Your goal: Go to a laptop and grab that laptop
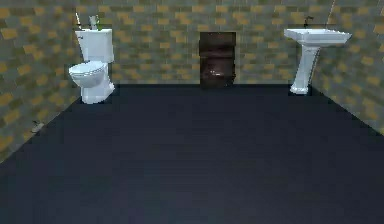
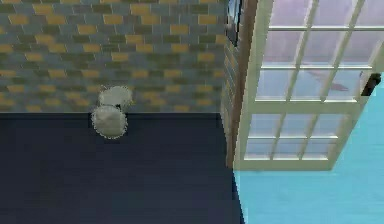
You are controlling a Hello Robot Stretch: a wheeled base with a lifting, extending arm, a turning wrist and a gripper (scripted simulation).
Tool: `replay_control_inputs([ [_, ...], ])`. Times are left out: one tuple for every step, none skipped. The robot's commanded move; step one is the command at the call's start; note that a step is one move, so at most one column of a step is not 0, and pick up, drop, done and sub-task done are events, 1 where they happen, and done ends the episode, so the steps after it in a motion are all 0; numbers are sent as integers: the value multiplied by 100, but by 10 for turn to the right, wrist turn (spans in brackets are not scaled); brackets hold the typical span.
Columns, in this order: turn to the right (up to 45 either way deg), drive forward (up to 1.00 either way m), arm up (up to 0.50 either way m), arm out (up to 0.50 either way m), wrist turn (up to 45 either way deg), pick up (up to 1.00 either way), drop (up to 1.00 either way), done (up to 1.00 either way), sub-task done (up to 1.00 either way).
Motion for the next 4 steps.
replay_control_inputs([
  [450, 0, 0, 0, 0, 0, 0, 0, 0],
  [450, 0, 0, 0, 0, 0, 0, 0, 0],
  [450, 0, 0, 0, 0, 0, 0, 0, 0],
  [300, 0, 0, 0, 0, 0, 0, 0, 0],
])
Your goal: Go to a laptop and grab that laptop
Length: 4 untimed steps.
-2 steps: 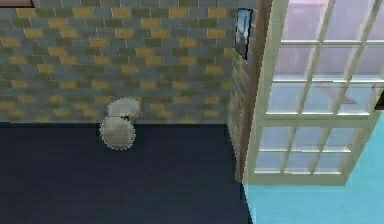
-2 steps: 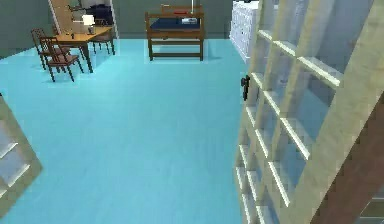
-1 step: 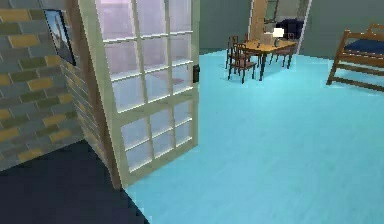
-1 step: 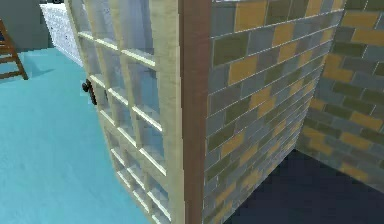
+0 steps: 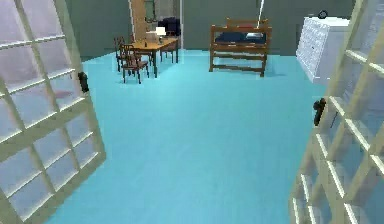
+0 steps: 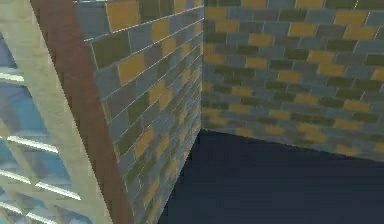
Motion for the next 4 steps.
replay_control_inputs([
  [0, 100, 0, 0, 0, 0, 0, 0, 0],
  [0, 100, 0, 0, 0, 0, 0, 0, 0],
  [0, 100, 0, 0, 0, 0, 0, 0, 0],
  [0, 100, 0, 0, 0, 0, 0, 0, 0],
])
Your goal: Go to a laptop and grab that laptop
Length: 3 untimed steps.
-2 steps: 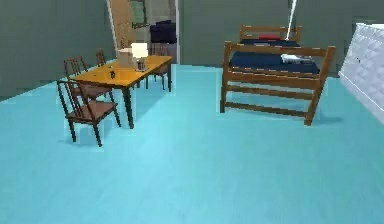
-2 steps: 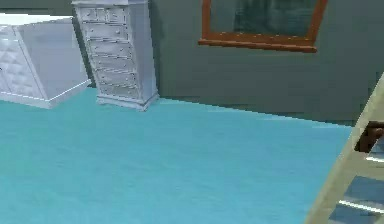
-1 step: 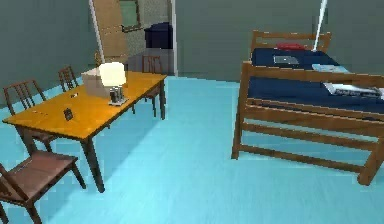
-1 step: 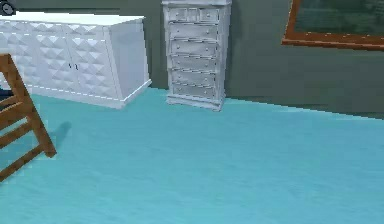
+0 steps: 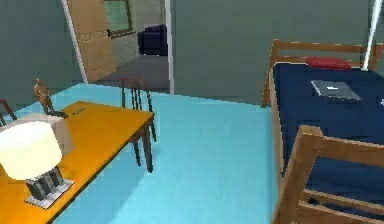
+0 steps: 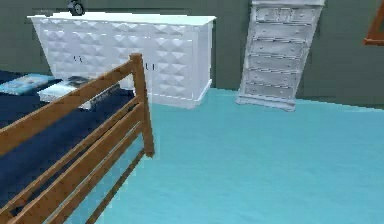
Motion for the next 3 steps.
replay_control_inputs([
  [0, 60, 0, 0, 0, 0, 0, 0, 0],
  [180, 0, 0, 0, 0, 0, 0, 0, 0],
  [0, 40, 0, 0, 0, 0, 0, 0, 0],
])
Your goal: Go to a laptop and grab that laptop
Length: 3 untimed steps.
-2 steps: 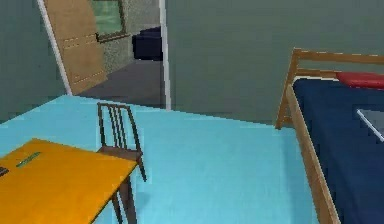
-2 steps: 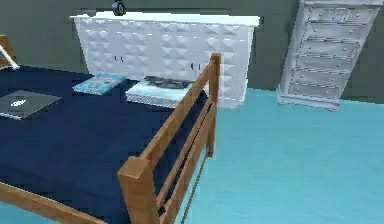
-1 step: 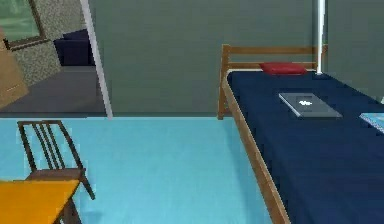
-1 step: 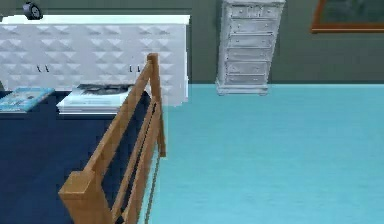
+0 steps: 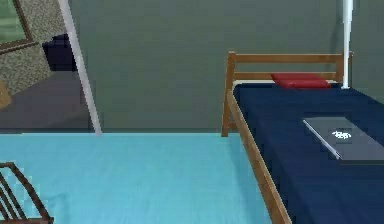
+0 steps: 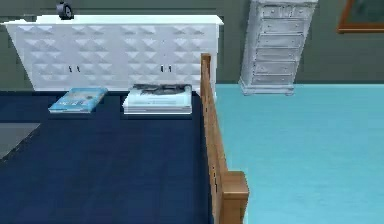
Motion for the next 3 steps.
replay_control_inputs([
  [-450, 0, 0, 0, 0, 0, 0, 0, 0],
  [450, 0, 0, 0, 0, 0, 0, 0, 0],
  [60, 0, 0, 0, 0, 0, 0, 0, 0],
])
